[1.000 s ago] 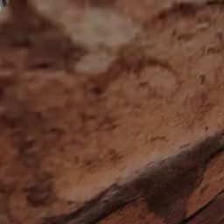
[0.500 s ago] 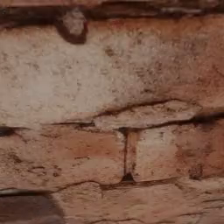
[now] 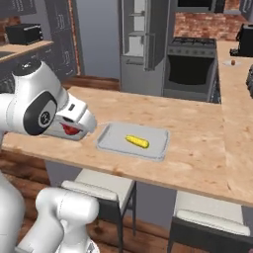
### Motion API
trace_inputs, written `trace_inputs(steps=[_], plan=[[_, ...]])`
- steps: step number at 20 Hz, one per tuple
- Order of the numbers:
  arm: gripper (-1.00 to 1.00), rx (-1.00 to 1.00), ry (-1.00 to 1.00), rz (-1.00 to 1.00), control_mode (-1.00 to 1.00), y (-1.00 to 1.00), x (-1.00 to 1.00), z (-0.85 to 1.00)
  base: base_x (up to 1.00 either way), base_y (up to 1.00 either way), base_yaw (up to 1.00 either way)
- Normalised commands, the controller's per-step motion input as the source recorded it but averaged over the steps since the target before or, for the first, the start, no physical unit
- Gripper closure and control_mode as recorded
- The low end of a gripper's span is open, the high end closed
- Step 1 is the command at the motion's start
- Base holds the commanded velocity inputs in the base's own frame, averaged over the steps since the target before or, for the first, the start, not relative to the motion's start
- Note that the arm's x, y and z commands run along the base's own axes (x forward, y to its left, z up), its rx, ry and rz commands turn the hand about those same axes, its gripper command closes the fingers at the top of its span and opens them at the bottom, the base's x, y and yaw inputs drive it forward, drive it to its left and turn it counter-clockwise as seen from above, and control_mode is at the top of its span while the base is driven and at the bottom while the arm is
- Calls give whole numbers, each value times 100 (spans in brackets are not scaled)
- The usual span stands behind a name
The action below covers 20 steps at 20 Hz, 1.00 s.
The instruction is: Place the cold items (bell pepper and corn) from the fridge in one tupperware on the dining counter. Place the warm items (kebab skewer and hot dog) in the stove area in another tupperware.
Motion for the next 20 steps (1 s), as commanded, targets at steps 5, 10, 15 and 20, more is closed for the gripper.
trace_inputs(steps=[5,10,15,20], plan=[[100,0,0,0,100,0,0,0,68,-88,6],[100,52,53,7,-100,-39,80,-18,20,-14,0],[100,40,88,91,-100,-1,100,-72,0,0,0],[100,3,10,77,-100,2,83,-57,0,0,0]])
